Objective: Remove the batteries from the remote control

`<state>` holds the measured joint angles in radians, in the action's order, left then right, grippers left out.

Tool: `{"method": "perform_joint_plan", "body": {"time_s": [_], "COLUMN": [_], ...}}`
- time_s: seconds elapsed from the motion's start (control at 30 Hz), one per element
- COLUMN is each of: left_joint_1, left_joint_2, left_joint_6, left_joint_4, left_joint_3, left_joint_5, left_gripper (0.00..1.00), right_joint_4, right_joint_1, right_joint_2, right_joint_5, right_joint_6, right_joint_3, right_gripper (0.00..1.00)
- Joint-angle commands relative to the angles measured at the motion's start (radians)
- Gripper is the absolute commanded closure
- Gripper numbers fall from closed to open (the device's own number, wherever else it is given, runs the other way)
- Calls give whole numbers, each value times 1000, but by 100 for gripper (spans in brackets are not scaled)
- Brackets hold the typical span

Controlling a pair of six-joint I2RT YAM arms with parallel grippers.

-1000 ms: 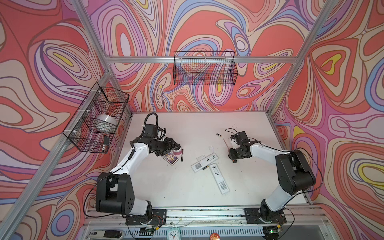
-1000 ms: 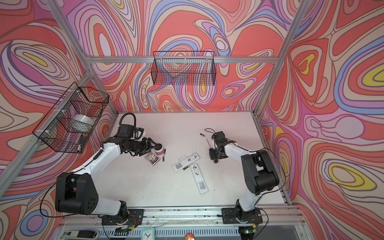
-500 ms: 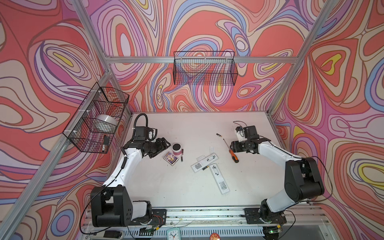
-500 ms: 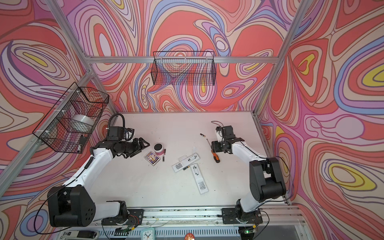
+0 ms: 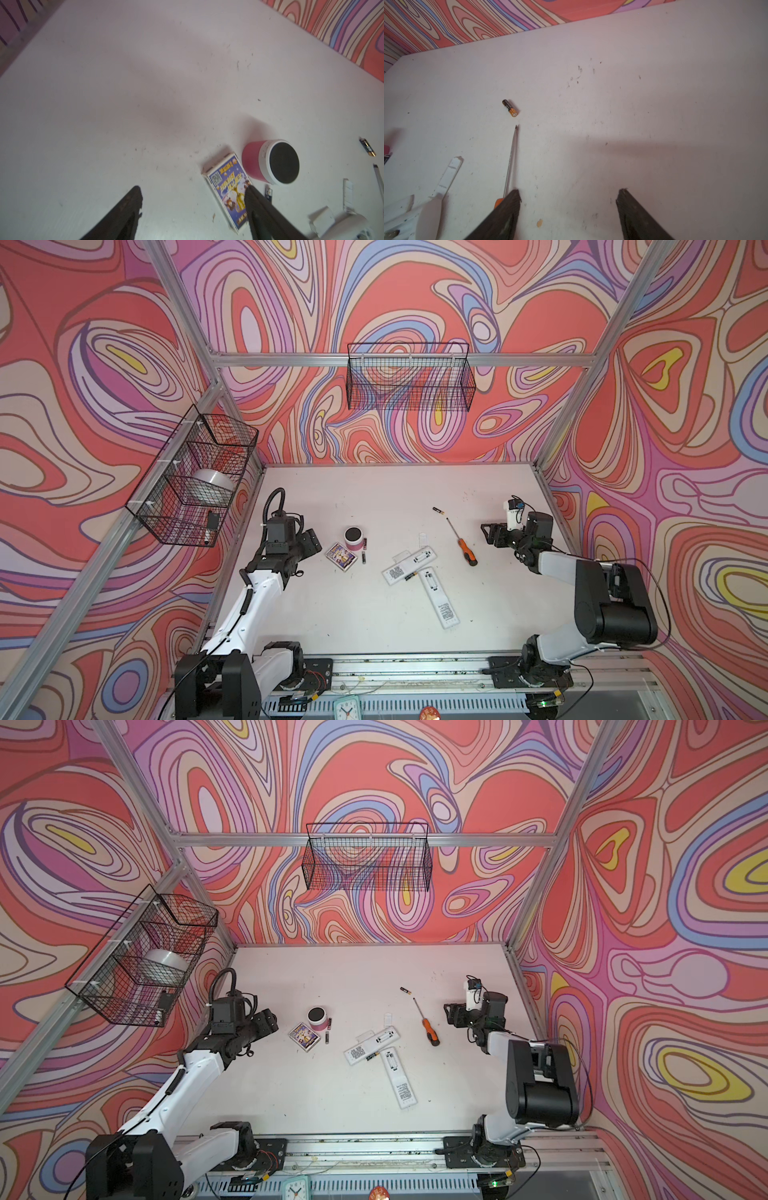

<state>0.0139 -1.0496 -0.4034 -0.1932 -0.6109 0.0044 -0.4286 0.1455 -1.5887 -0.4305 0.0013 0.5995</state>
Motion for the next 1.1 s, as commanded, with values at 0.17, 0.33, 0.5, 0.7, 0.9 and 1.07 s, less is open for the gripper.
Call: {"method": "perform_joint_plan", "body": {"time_s": [0.17,0.33,0.5,0.7,0.9,1.07], "left_joint_1": [6,6,6,6,6,6], "left_joint_2": [117,-109,-353,-470,-491,-483], "left_joint_6": [260,304,334,353,356,358], "left_joint_4": [649,922,1064,1062,1102,1083], "left_joint_3": [345,375,300,247,244,243], "left_joint_5": [-104,-87,-73,-17,-8,-4], "left_gripper": [14,11,11,11,0,0], "right_joint_4": [-456,-561,-667,-706,-527,-524], "right_joint_1": [23,21,-1,-14,-101,-101], "right_joint_2": [-72,-68,-72,-131,-122,-119], "right_joint_5": [15,54,147,187,342,342], "right_joint_6": [63,76,73,80,19,20], "right_joint_3": [-107,-160,-228,-205,-130,-132], "right_gripper": [24,23,20,13,2,2]}}
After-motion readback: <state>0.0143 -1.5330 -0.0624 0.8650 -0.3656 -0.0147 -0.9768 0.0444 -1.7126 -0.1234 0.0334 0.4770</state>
